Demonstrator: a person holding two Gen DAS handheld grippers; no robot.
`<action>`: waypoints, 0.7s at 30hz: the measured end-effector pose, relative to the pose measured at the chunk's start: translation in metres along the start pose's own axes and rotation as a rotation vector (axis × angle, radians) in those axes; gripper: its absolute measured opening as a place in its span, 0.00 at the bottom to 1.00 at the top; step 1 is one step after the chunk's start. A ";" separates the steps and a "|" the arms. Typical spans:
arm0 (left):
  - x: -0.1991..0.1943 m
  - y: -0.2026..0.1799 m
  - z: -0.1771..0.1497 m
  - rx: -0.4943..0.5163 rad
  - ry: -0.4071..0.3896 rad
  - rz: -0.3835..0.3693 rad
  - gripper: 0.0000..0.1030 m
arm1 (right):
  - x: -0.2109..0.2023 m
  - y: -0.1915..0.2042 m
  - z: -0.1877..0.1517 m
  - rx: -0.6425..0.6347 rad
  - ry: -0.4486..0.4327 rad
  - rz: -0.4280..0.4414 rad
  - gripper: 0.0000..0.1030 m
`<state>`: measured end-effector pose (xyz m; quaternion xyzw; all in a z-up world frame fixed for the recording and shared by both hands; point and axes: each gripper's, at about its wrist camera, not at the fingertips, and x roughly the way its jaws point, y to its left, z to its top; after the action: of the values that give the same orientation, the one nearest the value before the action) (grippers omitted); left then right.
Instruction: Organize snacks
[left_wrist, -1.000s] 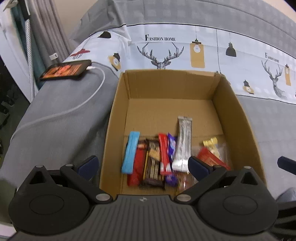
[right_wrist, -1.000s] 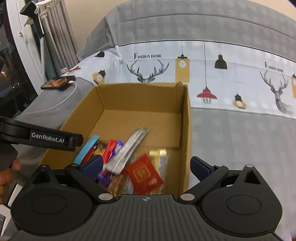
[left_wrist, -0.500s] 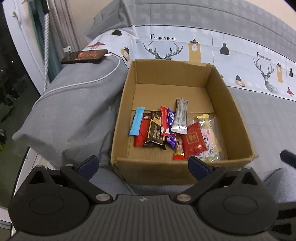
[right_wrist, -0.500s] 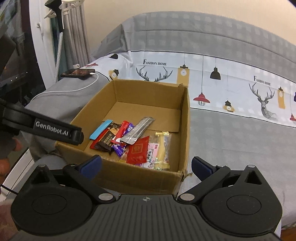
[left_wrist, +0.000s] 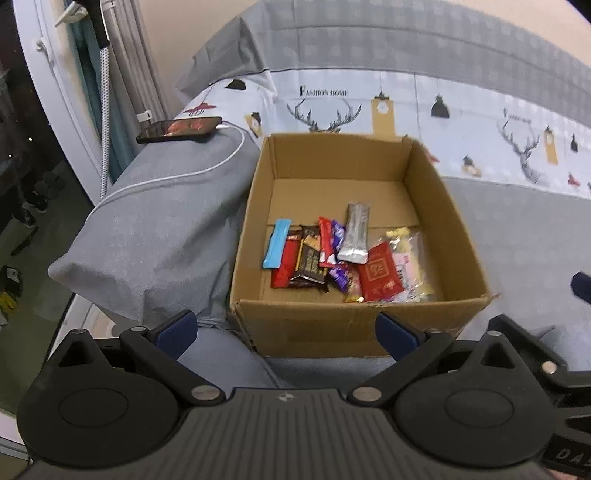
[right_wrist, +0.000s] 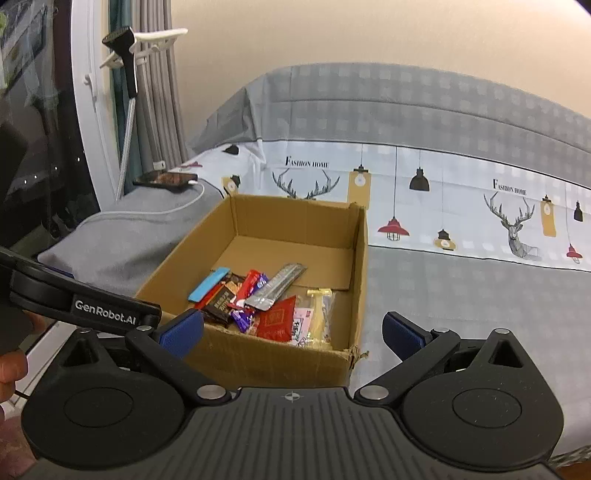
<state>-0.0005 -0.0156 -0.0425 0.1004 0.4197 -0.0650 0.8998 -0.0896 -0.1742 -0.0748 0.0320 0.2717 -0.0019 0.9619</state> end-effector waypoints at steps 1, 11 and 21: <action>-0.002 0.000 0.000 -0.008 -0.005 -0.002 1.00 | -0.002 0.000 -0.001 0.003 -0.006 0.000 1.00; -0.012 -0.003 -0.002 0.008 -0.026 0.013 1.00 | -0.013 0.005 -0.005 -0.017 -0.032 0.010 1.00; -0.012 -0.002 -0.002 -0.005 -0.018 0.015 1.00 | -0.014 0.005 -0.006 -0.016 -0.031 0.011 1.00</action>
<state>-0.0096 -0.0164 -0.0343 0.1007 0.4110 -0.0580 0.9042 -0.1042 -0.1691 -0.0721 0.0258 0.2565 0.0050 0.9662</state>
